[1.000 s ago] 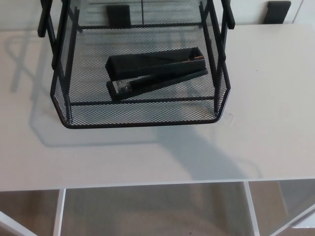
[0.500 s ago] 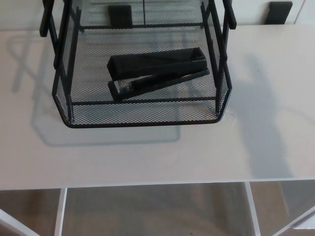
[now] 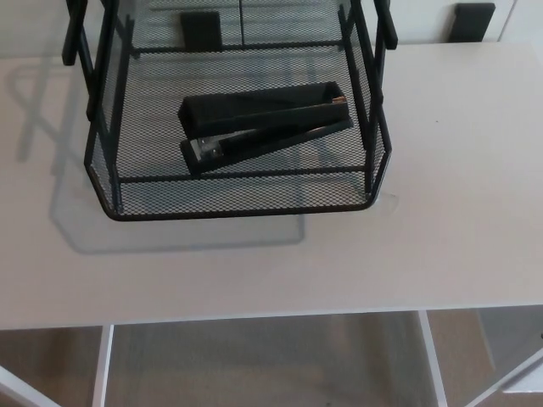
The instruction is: The robot walks towards a desk on which a file tray is kept in the middle and a stapler is kept to its right. The robot lifts the stapler using its right hand and places it on the file tray.
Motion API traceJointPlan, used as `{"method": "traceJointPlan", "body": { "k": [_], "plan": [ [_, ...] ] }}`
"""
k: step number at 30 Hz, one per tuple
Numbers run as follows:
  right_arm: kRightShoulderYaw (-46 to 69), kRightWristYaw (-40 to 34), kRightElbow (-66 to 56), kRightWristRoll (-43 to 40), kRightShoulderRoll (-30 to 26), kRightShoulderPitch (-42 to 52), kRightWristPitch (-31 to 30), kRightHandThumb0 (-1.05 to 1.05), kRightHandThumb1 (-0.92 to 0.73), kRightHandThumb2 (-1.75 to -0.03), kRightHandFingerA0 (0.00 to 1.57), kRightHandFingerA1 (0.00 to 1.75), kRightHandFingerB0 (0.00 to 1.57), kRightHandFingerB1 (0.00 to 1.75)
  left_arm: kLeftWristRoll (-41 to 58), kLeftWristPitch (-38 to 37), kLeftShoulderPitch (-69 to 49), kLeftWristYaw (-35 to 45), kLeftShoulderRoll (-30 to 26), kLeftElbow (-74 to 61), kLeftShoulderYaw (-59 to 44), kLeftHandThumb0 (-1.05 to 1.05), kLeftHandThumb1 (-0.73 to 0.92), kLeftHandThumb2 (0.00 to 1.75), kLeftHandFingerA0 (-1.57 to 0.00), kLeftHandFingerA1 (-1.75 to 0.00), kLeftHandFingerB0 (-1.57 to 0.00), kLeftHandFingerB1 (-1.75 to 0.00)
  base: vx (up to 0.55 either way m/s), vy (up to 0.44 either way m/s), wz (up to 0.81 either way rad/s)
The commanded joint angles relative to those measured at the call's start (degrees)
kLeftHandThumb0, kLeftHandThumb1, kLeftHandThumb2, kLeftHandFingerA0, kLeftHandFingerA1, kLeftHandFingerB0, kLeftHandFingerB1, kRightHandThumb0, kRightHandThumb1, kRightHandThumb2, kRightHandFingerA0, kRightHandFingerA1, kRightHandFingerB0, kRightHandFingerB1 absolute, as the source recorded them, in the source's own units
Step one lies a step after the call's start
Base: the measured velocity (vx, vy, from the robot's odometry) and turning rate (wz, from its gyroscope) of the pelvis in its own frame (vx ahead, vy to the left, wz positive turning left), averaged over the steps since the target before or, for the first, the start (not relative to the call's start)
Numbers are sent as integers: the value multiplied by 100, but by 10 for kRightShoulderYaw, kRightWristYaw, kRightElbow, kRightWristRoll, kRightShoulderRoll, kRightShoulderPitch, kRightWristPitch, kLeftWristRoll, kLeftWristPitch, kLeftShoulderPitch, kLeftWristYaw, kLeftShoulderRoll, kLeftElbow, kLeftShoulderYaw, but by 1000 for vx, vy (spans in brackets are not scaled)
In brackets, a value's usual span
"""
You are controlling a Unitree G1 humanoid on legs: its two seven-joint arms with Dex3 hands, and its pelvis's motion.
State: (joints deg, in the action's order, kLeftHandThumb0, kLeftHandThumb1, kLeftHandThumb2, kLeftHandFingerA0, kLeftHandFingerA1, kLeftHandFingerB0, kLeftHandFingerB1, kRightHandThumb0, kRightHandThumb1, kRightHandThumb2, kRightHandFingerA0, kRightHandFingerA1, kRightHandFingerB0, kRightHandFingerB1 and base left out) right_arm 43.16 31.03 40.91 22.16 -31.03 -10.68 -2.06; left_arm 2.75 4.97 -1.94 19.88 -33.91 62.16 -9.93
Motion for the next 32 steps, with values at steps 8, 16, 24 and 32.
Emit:
{"method": "traceJointPlan", "body": {
  "k": [8,16,24,32],
  "plan": [
    [197,-211,288,-240,112,73,100,-46,-67,-63,9,27,8,23,-9,-14,-6,-9,-15,24,-1,-58,81,63,-37,-43,-21,-35,0,0,0],
    [126,-260,315,-174,94,60,97,-60,-56,-78,9,36,7,29,-4,-16,-11,-4,-17,18,-5,-63,67,88,-28,-50,-17,-45,0,0,0],
    [111,-254,320,-203,95,60,106,-53,-49,-83,0,34,0,31,-1,-10,-21,0,-19,-1,-7,-59,81,63,-36,-43,-21,-35,0,0,0],
    [34,-267,335,-208,82,63,126,-62,-62,-73,10,32,5,23,-5,-20,-14,-6,-18,21,-7,-63,68,87,-28,-50,-19,-45,0,0,0]
  ]
}}
